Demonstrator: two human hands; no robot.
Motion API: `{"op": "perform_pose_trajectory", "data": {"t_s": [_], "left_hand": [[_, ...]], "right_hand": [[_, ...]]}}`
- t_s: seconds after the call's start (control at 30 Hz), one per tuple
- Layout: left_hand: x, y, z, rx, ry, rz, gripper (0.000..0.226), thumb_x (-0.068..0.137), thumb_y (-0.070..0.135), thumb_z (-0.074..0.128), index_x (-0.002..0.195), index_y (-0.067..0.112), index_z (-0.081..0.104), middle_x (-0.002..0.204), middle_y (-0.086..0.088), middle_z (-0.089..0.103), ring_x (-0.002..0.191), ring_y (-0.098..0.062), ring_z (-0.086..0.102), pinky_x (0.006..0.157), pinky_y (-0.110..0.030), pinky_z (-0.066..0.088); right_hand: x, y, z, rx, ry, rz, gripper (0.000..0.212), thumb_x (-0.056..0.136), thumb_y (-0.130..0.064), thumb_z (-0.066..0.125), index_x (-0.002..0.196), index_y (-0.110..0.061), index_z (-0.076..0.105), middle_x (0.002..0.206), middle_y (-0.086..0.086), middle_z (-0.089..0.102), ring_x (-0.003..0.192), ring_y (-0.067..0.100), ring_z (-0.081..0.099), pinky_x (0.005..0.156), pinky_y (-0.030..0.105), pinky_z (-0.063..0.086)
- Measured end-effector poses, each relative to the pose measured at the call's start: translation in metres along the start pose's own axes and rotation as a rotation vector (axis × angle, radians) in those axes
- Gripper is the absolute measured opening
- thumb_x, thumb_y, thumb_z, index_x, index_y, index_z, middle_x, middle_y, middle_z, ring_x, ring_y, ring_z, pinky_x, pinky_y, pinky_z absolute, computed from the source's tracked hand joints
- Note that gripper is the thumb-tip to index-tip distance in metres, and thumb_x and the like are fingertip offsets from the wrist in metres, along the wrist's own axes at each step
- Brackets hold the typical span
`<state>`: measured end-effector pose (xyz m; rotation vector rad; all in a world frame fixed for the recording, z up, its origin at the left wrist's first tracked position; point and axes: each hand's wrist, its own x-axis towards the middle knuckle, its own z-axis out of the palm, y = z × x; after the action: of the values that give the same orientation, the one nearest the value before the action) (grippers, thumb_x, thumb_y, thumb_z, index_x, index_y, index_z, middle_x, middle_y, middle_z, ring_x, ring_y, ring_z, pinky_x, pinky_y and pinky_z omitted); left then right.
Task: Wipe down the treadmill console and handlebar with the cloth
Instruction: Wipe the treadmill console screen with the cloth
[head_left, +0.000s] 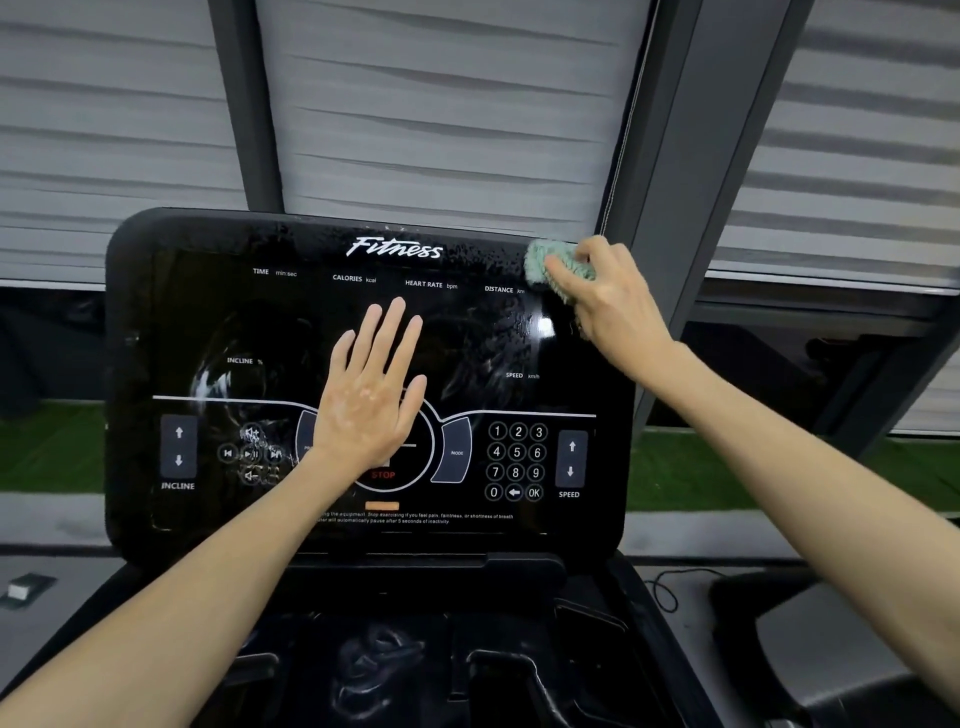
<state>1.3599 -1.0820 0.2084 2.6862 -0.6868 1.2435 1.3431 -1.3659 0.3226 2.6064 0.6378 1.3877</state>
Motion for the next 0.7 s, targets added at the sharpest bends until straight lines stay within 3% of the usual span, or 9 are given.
{"op": "perform_pose_trajectory", "data": {"t_s": [0.13, 0.3, 0.43, 0.57, 0.7], "left_hand": [[0.0, 0.0, 0.0, 0.003, 0.003, -0.001, 0.061, 0.1, 0.036, 0.035, 0.155, 0.01, 0.023, 0.163, -0.012, 0.015, 0.151, -0.03, 0.014, 0.117, -0.047, 0.02], [-0.001, 0.0, 0.0, -0.009, 0.009, 0.0, 0.061, 0.1, 0.036, 0.035, 0.154, 0.009, 0.025, 0.163, -0.013, 0.016, 0.15, -0.031, 0.015, 0.117, -0.048, 0.021], [0.0, 0.001, 0.0, -0.003, 0.0, -0.004, 0.061, 0.1, 0.036, 0.033, 0.154, 0.009, 0.025, 0.163, -0.013, 0.016, 0.15, -0.031, 0.016, 0.116, -0.049, 0.023], [-0.001, 0.001, 0.0, 0.0, 0.0, -0.003, 0.061, 0.1, 0.036, 0.034, 0.154, 0.009, 0.025, 0.163, -0.013, 0.016, 0.15, -0.031, 0.016, 0.116, -0.049, 0.023], [0.0, 0.001, 0.0, 0.011, -0.01, -0.005, 0.062, 0.1, 0.036, 0.034, 0.155, 0.01, 0.023, 0.163, -0.012, 0.014, 0.151, -0.031, 0.014, 0.117, -0.048, 0.021]], "right_hand": [[-0.058, -0.029, 0.008, 0.059, -0.105, -0.144, 0.046, 0.079, 0.013, 0.043, 0.12, -0.002, 0.059, 0.1, 0.023, 0.054, 0.079, 0.032, 0.047, 0.058, 0.041, 0.046], [-0.16, -0.074, 0.009, 0.205, -0.334, -0.273, 0.05, 0.076, 0.003, 0.058, 0.124, -0.01, 0.054, 0.097, 0.007, 0.035, 0.082, 0.021, 0.034, 0.05, 0.032, 0.042], [-0.192, -0.087, 0.009, 0.219, -0.519, -0.289, 0.074, 0.057, 0.006, 0.079, 0.124, -0.012, 0.053, 0.092, 0.003, 0.033, 0.08, 0.017, 0.031, 0.043, 0.028, 0.043], [-0.177, -0.081, 0.006, 0.196, -0.476, -0.362, 0.065, 0.064, 0.002, 0.077, 0.122, -0.011, 0.052, 0.09, 0.003, 0.031, 0.077, 0.018, 0.031, 0.042, 0.027, 0.04], [-0.124, -0.063, -0.001, 0.167, -0.344, -0.255, 0.05, 0.07, 0.007, 0.069, 0.116, -0.01, 0.059, 0.092, 0.009, 0.04, 0.077, 0.019, 0.036, 0.045, 0.023, 0.036]]}}
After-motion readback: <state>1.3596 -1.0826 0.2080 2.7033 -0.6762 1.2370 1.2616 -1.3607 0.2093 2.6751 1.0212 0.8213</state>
